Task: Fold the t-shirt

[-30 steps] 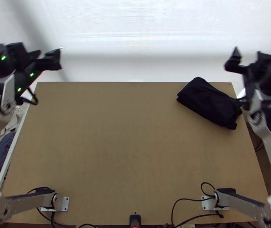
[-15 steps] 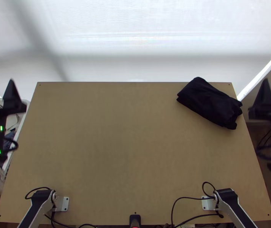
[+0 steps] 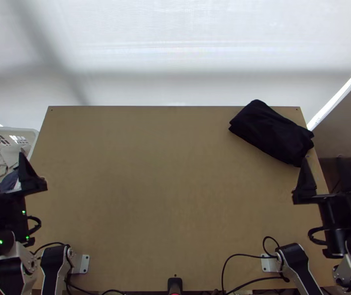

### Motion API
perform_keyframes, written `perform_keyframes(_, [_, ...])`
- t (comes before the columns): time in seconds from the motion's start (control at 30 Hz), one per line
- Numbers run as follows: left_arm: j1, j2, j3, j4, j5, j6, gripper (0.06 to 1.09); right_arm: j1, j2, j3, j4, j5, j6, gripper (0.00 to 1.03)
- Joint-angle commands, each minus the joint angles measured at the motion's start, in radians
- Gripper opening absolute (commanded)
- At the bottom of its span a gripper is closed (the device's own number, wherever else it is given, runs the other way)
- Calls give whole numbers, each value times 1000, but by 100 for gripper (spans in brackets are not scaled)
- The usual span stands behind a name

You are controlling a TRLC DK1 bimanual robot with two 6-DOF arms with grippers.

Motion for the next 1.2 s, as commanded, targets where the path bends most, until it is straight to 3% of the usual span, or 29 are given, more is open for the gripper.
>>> perform_keyframes(0.0, [4,-97,-93,29,-2,51,104,28,-81,-98,-8,7,-9,99])
perform_keyframes(0.3, [4,-201,-242,30,7,87,104,77,-244,-375,125,7,-7,99])
perform_keyframes(0.53, [2,-202,-387,83,7,61,104,121,-247,-519,188,7,23,99])
perform_keyframes(0.77, [-2,-204,-490,193,7,56,104,149,-247,-702,475,6,-7,99])
perform_keyframes(0.93, [-4,-204,-536,193,6,56,104,157,-247,-713,430,-5,-17,99])
perform_keyframes(1.07, [-8,-202,-536,106,7,55,104,155,-245,-713,325,-6,-69,99])
perform_keyframes(1.17, [-17,-202,-536,27,7,64,104,146,-245,-713,326,-6,-67,99])
